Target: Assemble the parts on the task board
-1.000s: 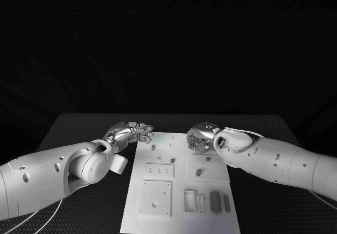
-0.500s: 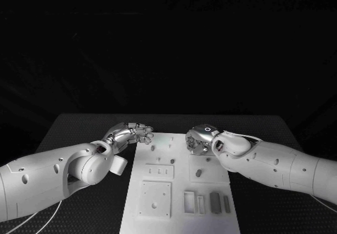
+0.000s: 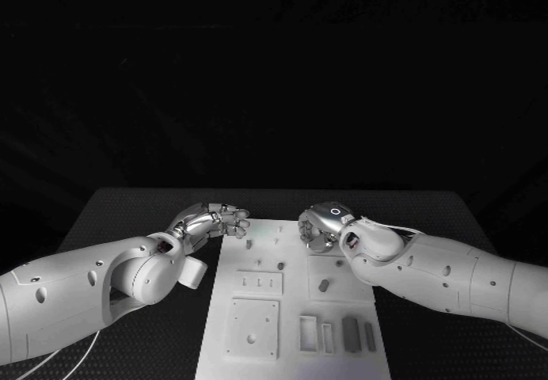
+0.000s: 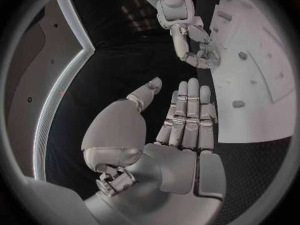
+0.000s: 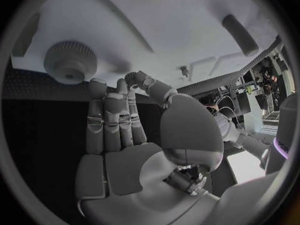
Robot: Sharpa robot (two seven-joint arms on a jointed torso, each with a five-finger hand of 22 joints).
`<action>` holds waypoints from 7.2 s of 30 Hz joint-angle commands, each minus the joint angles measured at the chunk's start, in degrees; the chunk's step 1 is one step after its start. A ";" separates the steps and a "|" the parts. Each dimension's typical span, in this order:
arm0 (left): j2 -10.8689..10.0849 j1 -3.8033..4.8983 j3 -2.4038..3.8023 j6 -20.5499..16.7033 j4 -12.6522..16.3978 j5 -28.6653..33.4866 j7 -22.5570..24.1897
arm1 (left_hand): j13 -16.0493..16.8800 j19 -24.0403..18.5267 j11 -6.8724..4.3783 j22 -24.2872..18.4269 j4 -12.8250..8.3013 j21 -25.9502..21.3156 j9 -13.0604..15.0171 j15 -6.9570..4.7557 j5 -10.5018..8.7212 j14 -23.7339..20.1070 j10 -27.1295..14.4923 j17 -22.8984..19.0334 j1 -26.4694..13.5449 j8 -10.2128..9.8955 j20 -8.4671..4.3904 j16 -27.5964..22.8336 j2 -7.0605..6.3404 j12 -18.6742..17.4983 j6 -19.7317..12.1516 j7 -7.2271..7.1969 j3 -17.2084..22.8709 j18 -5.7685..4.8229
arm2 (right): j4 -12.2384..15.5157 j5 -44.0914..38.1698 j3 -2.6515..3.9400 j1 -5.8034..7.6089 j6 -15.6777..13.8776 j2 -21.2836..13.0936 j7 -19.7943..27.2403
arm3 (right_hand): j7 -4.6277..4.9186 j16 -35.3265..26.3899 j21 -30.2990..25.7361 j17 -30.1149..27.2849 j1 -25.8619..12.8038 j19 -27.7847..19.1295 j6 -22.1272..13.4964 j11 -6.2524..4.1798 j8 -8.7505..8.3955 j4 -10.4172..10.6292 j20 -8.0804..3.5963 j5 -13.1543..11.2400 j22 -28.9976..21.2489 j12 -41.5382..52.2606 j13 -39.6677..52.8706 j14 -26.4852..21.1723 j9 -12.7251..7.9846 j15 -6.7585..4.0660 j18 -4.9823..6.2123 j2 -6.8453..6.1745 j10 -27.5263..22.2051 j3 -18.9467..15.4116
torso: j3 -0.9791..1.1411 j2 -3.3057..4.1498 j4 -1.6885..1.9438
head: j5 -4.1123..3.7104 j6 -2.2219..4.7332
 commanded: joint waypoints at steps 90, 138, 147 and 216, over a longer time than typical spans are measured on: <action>1.11 0.13 0.09 0.34 -0.52 -0.12 0.37 | 0.07 -0.49 0.21 0.96 -0.23 0.42 0.21 0.29 -0.29 -0.19 0.18 0.21 -0.71 -0.48 -0.13 -0.44 -0.01 -0.66 -0.10 0.02 0.61 -0.43 | -9.31 -6.22 -0.07 0.29 -1.39 11.62 -3.73 | 0.02 0.82 0.46 -0.66 0.24 0.60 0.75 -0.01 -0.14 0.23 -0.04 0.35 0.97 -0.30 1.33 -0.31 1.42 -0.51 2.66 -0.70 0.29 1.47 | -0.01 0.29 -0.28 | 1.45 -0.02; 0.66 0.29 0.10 0.16 -3.00 1.02 0.80 | 0.58 -0.48 -0.48 0.98 -0.48 0.61 0.45 0.24 -0.31 -0.01 1.87 0.39 -0.80 -0.33 -0.14 -0.42 0.12 -0.19 0.40 -0.18 0.85 -0.41 | 5.34 9.09 3.12 3.87 -4.75 -3.30 3.79 | 3.34 2.60 0.38 -2.42 -0.98 -0.45 -6.95 2.81 -4.43 3.65 0.38 0.35 1.10 -2.77 1.61 -1.09 0.21 2.28 2.66 -7.90 -6.93 -1.26 | 0.51 -0.26 -1.50 | 1.67 1.43; 0.73 0.21 0.08 0.28 -3.97 1.02 1.10 | 0.65 -0.49 -0.59 0.97 -0.62 0.67 0.51 0.23 -0.30 -0.03 2.03 0.45 -0.86 -0.34 -0.17 -0.45 0.14 -0.26 0.50 -0.23 0.89 -0.41 | 4.33 10.27 3.27 4.11 5.51 -7.76 4.11 | 3.51 3.63 0.19 -2.87 -2.23 -3.01 -12.59 0.11 -6.97 0.91 0.07 0.73 1.10 10.34 18.67 -3.87 -0.48 -0.04 2.66 -7.84 -3.76 -9.82 | 1.12 -0.71 -2.38 | 1.86 1.51; 1.19 0.12 0.13 1.49 -3.55 0.82 0.49 | 0.67 -0.58 -0.42 0.93 -0.72 0.72 0.50 0.27 -0.33 -0.11 1.86 0.52 -1.16 -0.64 -0.14 -0.56 0.24 -0.64 0.15 -0.06 0.91 -0.44 | -8.51 13.27 2.63 -0.84 12.63 -1.11 5.91 | 1.76 14.49 11.49 7.39 -3.10 0.93 -4.85 -1.20 -4.32 3.78 -0.44 0.36 1.21 61.19 56.83 -4.23 1.31 -1.29 2.66 -4.10 -18.78 -3.76 | 0.89 -0.66 -2.15 | 1.28 -1.05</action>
